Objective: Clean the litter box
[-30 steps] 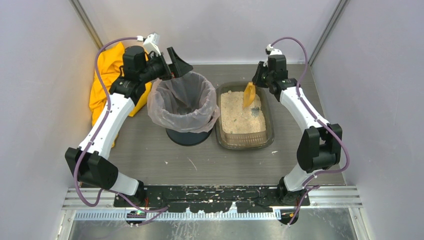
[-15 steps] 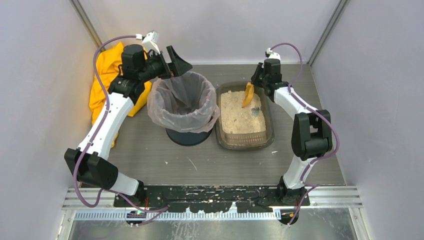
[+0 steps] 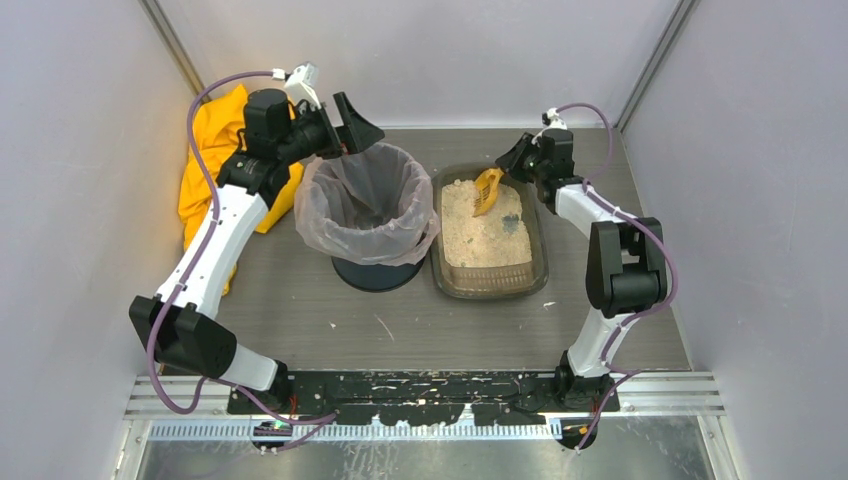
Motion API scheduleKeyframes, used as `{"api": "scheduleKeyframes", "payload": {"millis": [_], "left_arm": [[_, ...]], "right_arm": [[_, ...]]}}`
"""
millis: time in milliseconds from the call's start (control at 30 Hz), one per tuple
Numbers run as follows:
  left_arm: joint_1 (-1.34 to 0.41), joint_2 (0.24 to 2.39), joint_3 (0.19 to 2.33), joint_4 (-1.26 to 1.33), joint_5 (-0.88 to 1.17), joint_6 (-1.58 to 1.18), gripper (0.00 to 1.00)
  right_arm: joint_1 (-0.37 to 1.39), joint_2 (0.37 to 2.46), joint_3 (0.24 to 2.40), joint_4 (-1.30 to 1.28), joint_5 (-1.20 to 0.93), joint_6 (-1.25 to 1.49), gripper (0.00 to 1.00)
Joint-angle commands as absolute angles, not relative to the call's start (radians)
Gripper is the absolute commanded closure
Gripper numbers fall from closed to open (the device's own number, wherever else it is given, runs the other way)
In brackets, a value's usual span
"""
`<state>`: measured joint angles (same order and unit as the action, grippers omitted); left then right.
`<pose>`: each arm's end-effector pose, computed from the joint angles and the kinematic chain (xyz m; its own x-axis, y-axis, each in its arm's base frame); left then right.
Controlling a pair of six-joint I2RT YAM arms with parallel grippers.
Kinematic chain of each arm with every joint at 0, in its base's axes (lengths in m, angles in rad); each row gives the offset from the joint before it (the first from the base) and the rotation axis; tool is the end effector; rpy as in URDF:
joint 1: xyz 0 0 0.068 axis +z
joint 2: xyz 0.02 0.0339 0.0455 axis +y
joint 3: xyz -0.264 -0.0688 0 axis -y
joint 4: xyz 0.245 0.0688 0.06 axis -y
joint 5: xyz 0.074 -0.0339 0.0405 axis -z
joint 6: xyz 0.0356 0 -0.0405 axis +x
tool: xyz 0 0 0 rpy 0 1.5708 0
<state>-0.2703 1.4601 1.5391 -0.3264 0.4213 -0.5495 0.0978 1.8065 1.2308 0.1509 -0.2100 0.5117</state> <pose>0.3176 -0.1031 0.4290 -0.5281 -0.3482 -0.7745 0.4104 0.6938 -0.5918 0.4162 0.0483 0.2423 -0.4970 0.4324 -0.7523 -0.0472 0.8522 0.5210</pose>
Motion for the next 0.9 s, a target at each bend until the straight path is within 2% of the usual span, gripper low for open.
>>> {"api": "scheduleKeyframes", "payload": {"millis": [0, 400, 867], "left_arm": [[-0.273, 1.460, 1.563, -0.267, 0.448, -0.569, 0.02], [-0.273, 1.440, 1.539, -0.271, 0.449, -0.569, 0.03], [-0.286, 1.447, 1.537, -0.262, 0.457, -0.575, 0.03]], "right_arm": [[0.118, 1.802, 1.170, 0.199, -0.380, 0.572, 0.99], [0.118, 1.855, 1.116, 0.361, -0.577, 0.675, 0.99], [0.126, 1.853, 1.073, 0.332, -0.617, 0.669, 0.99]]}}
